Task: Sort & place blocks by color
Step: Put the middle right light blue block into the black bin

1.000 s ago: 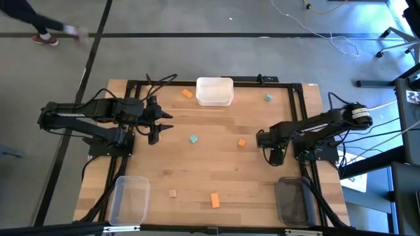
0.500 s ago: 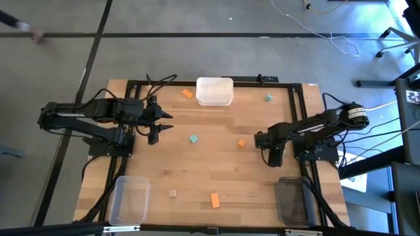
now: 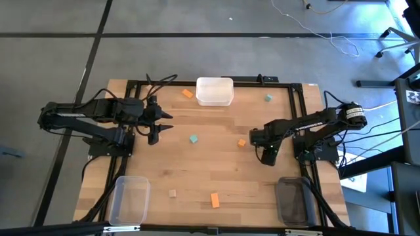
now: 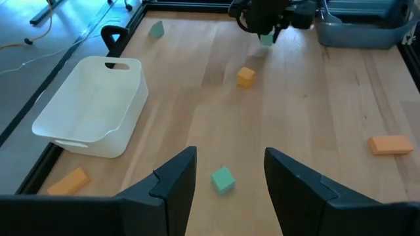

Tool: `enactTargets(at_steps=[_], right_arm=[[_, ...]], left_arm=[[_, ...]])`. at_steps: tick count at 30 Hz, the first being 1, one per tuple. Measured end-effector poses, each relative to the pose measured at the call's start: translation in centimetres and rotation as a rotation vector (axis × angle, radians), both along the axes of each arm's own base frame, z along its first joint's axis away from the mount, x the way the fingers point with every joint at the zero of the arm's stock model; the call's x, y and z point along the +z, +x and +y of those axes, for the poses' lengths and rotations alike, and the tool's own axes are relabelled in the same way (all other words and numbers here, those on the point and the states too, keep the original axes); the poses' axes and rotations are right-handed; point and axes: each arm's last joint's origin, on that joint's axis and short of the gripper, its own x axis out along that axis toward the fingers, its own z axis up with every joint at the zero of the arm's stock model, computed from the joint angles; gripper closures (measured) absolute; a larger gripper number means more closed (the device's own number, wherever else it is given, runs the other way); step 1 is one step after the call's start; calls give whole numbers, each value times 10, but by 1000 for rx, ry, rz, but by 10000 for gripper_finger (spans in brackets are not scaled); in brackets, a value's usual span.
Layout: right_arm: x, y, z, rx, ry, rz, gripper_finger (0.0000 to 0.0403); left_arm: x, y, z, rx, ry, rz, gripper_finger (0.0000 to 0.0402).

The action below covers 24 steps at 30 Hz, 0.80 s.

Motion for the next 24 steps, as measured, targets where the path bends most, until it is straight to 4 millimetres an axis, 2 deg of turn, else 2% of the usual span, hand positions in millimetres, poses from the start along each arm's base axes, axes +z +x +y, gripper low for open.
enactTargets(at_steps=[9, 16, 20, 24], right_arm=[[65, 13, 15, 103, 70, 59, 269], [114, 20, 46, 177, 152, -6, 269], [126, 15, 70, 139, 163, 0, 269], [127, 4, 97, 53, 150, 54, 269]], left_arm=[[0, 0, 0, 0, 0, 0, 230], [0, 0, 0, -1, 1, 1, 230], [0, 0, 0, -1, 1, 1, 230], [-1, 2, -1, -57, 30, 16, 230]])
